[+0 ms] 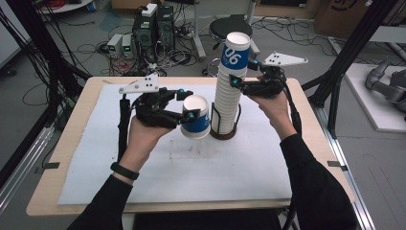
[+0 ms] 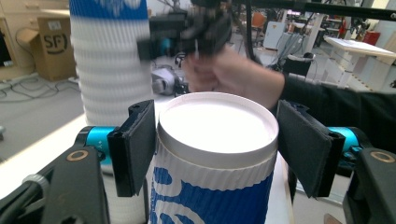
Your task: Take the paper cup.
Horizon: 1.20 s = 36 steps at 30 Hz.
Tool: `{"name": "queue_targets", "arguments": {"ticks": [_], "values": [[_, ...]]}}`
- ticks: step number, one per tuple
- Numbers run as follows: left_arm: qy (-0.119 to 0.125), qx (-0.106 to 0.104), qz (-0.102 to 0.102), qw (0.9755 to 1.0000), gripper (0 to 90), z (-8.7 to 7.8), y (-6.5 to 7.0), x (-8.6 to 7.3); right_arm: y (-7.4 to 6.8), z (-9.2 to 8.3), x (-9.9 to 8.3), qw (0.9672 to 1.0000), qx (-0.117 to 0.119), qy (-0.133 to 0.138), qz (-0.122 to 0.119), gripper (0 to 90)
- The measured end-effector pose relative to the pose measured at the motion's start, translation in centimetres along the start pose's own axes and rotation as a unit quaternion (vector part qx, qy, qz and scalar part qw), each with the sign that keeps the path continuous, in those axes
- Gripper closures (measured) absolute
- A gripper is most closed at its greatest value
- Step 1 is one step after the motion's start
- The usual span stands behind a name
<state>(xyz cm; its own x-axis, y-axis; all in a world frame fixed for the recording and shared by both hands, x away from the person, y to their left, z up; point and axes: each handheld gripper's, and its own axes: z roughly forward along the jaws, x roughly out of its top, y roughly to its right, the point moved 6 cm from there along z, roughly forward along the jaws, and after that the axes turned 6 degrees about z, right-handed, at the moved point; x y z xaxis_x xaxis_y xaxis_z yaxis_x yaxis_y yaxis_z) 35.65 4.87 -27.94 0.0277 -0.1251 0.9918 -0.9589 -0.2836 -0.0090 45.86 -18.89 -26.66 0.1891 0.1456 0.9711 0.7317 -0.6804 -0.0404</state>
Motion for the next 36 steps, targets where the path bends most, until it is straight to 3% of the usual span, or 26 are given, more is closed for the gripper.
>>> {"name": "queue_targets", "arguments": {"ticks": [1,6,13,21,24,36], "values": [[0.000,0.000,0.000,1.0000,30.5,0.0,0.0,0.0,0.0,0.0,0.0,1.0000,0.002,0.000,0.001,16.9],[-0.014,0.002,-0.004,0.9999,30.5,-0.3,0.5,-3.2,0.0,0.0,0.0,1.0000,0.002,0.001,0.004,16.8],[-0.022,-0.001,-0.001,0.9997,30.4,-0.4,0.9,-4.8,-0.1,-0.7,0.3,0.9999,0.003,0.010,0.001,16.8],[-0.031,-0.004,0.002,0.9995,30.4,-0.2,1.1,-5.7,0.0,-2.4,0.1,0.9999,-0.001,0.013,-0.005,16.8],[-0.030,-0.003,0.000,0.9996,30.4,-0.2,1.1,-5.9,0.1,-3.8,-0.7,0.9996,-0.001,0.027,-0.008,16.9],[-0.028,-0.008,0.002,0.9996,30.4,-0.2,1.1,-6.4,-0.7,-7.0,-4.3,0.9994,0.007,0.035,0.003,16.9]]}}
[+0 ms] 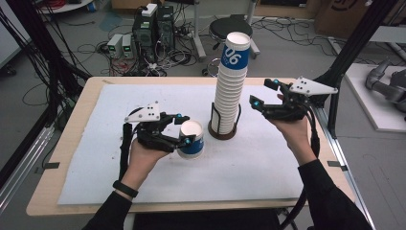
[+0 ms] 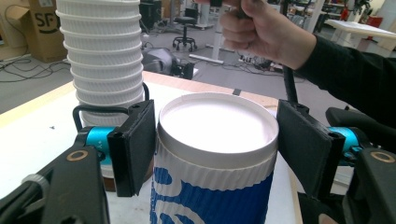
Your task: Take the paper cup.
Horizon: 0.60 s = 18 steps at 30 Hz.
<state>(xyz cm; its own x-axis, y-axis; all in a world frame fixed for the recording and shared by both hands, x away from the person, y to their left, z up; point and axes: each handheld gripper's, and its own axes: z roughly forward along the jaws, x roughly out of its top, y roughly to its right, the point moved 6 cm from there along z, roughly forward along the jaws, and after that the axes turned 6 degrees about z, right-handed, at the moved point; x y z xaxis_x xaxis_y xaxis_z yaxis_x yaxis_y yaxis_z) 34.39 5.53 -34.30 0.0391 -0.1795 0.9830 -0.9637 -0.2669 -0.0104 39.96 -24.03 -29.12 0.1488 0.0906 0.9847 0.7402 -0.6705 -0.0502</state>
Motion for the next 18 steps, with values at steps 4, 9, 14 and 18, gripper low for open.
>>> {"name": "queue_targets", "arguments": {"ticks": [4,9,14,18], "values": [[-0.002,0.001,-0.001,1.0000,30.4,-0.1,-0.1,-0.3,-0.4,-0.9,-1.6,1.0000,0.005,-0.004,0.005,16.9],[-0.002,0.000,-0.007,1.0000,30.4,-0.1,-0.3,-0.8,-0.7,-1.5,-3.7,0.9998,0.009,-0.008,0.015,16.9],[-0.003,0.004,-0.008,0.9999,30.3,-0.2,-0.5,-1.3,-0.8,-1.9,-6.0,0.9995,0.015,-0.016,0.024,16.9],[-0.007,0.008,-0.011,0.9999,30.3,-0.1,-0.8,-1.6,-0.7,-1.9,-6.7,0.9991,0.016,-0.027,0.029,16.9]]}}
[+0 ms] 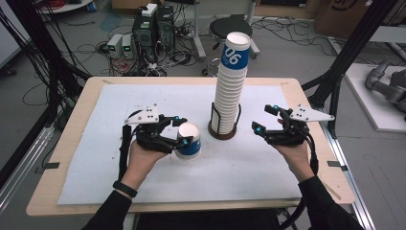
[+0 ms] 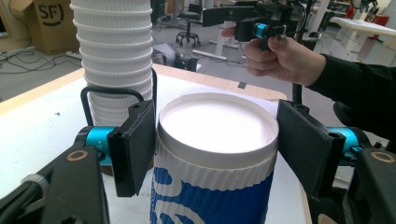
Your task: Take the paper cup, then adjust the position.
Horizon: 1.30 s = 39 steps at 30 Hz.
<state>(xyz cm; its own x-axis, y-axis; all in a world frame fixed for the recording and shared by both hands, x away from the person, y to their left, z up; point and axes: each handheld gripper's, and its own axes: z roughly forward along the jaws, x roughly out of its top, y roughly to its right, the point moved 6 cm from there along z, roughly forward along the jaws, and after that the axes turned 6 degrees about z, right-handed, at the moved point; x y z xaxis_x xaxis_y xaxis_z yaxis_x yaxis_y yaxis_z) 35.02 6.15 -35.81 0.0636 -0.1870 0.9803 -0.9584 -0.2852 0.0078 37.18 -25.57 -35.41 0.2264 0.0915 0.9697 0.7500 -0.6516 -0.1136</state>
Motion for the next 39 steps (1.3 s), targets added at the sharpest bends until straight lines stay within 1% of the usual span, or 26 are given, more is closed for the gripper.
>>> {"name": "queue_targets", "arguments": {"ticks": [2,6,8,9,11,12,14,15,17,18,19,21,22,24,25,26,27,29,30,32,34,37,39], "values": [[0.004,0.000,-0.002,1.0000,30.3,0.0,-0.1,0.0,0.0,0.0,-0.3,1.0000,-0.001,0.000,0.002,16.9],[0.011,-0.003,-0.005,0.9999,30.3,0.0,-0.1,0.1,-0.2,0.1,-0.9,0.9999,0.000,-0.013,0.001,16.9],[0.015,-0.003,-0.007,0.9999,30.3,0.0,-0.1,0.2,-0.4,0.2,-0.9,0.9999,0.006,-0.014,-0.001,16.9],[0.017,-0.003,-0.008,0.9998,30.3,0.0,-0.1,0.3,-0.7,0.2,-0.9,0.9998,0.015,-0.014,-0.004,16.9],[0.022,-0.007,-0.011,0.9997,30.3,0.0,0.0,0.4,-0.7,0.1,-0.9,0.9997,0.017,-0.014,-0.008,17.0],[0.023,-0.009,-0.010,0.9996,30.3,0.0,0.0,0.5,-0.8,0.1,-0.9,0.9996,0.023,-0.014,-0.011,16.9],[0.024,-0.009,-0.007,0.9996,30.3,0.0,0.1,0.7,-1.0,0.0,-1.0,0.9993,0.031,-0.015,-0.011,16.9],[0.025,-0.012,-0.008,0.9996,30.3,0.1,0.1,0.8,-1.1,-0.1,-1.1,0.9987,0.045,-0.019,-0.012,16.9],[0.027,-0.014,-0.009,0.9995,30.3,0.2,0.1,0.8,-1.2,-0.1,-1.2,0.9985,0.048,-0.022,-0.016,16.9],[0.026,-0.015,-0.008,0.9995,30.3,0.3,0.2,0.9,-1.2,-0.1,-1.2,0.9981,0.054,-0.025,-0.018,16.9],[0.025,-0.017,-0.007,0.9995,30.3,0.4,0.3,0.9,-1.5,0.0,-1.3,0.9971,0.067,-0.029,-0.020,16.9],[0.024,-0.020,-0.006,0.9995,30.3,0.6,0.3,1.0,-1.6,0.0,-1.3,0.9968,0.071,-0.030,-0.021,16.9],[0.025,-0.020,-0.006,0.9995,30.3,0.7,0.4,1.0,-2.0,0.2,-1.4,0.9956,0.085,-0.033,-0.021,16.9],[0.026,-0.024,-0.007,0.9993,30.3,1.0,0.5,1.1,-2.1,0.2,-1.4,0.9953,0.088,-0.034,-0.023,16.9],[0.027,-0.023,-0.008,0.9993,30.3,1.0,0.6,1.2,-2.3,0.4,-1.6,0.9942,0.097,-0.040,-0.024,16.9],[0.028,-0.025,-0.007,0.9993,30.3,1.1,0.6,1.2,-2.4,0.5,-1.6,0.9939,0.099,-0.042,-0.025,16.9],[0.028,-0.028,-0.008,0.9992,30.3,1.2,0.7,1.2,-2.7,0.7,-1.8,0.9924,0.111,-0.049,-0.022,16.9],[0.028,-0.029,-0.007,0.9992,30.4,1.3,0.8,1.3,-3.1,0.9,-2.0,0.9913,0.119,-0.052,-0.022,16.9],[0.029,-0.031,-0.007,0.9991,30.4,1.5,0.9,1.3,-3.1,0.9,-2.0,0.9913,0.119,-0.052,-0.022,16.9],[0.030,-0.034,-0.008,0.9989,30.3,1.7,1.0,1.4,-3.5,1.2,-2.2,0.9897,0.130,-0.057,-0.022,16.9],[0.029,-0.038,-0.005,0.9988,30.4,2.0,1.2,1.4,-3.9,1.6,-2.4,0.9887,0.135,-0.060,-0.024,16.9],[0.031,-0.041,-0.004,0.9987,30.3,2.4,1.4,1.6,-4.5,2.1,-2.7,0.9865,0.147,-0.069,-0.024,16.9],[0.032,-0.043,-0.002,0.9986,30.4,2.6,1.6,1.6,-5.0,2.6,-3.0,0.9842,0.157,-0.079,-0.024,16.9]]}}
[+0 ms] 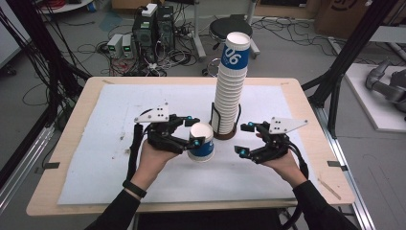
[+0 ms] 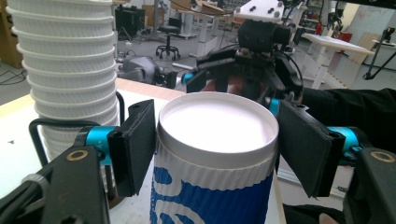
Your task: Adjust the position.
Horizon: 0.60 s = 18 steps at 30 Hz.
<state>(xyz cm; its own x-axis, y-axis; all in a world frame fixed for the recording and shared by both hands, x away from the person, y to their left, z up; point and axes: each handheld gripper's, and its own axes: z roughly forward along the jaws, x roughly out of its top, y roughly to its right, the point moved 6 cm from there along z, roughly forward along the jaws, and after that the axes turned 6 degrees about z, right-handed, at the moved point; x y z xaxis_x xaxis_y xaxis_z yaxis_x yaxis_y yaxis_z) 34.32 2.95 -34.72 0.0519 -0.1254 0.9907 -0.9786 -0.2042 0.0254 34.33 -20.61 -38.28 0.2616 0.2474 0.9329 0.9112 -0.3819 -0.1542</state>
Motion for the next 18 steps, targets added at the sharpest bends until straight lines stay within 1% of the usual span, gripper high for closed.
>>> {"name": "queue_targets", "arguments": {"ticks": [1,2,5,8,12,16,18], "values": [[0.002,-0.002,-0.002,1.0000,30.4,0.1,0.1,0.0,-0.1,0.3,-0.1,1.0000,0.005,-0.004,-0.004,16.9],[0.003,-0.002,-0.001,1.0000,30.4,0.2,0.2,0.1,-0.4,0.5,-0.1,1.0000,0.008,-0.006,-0.001,16.9],[0.007,-0.006,0.003,1.0000,30.4,0.6,0.5,0.2,-0.9,1.4,-0.2,0.9997,0.020,-0.014,-0.004,16.9],[0.006,-0.006,0.006,0.9999,30.4,1.0,0.7,0.3,-1.4,2.1,-0.4,0.9991,0.036,-0.023,0.002,16.9],[0.006,-0.008,0.009,0.9999,30.4,1.6,0.9,0.2,-1.9,2.7,-0.6,0.9987,0.044,-0.027,0.002,16.9],[0.007,-0.009,0.011,0.9999,30.4,2.2,1.1,0.3,-2.0,3.0,-0.8,0.9988,0.042,-0.025,0.001,16.8],[0.009,-0.011,0.011,0.9998,30.4,2.4,1.2,0.3,-2.1,3.4,-1.0,0.9984,0.047,-0.030,0.007,16.8]]}}
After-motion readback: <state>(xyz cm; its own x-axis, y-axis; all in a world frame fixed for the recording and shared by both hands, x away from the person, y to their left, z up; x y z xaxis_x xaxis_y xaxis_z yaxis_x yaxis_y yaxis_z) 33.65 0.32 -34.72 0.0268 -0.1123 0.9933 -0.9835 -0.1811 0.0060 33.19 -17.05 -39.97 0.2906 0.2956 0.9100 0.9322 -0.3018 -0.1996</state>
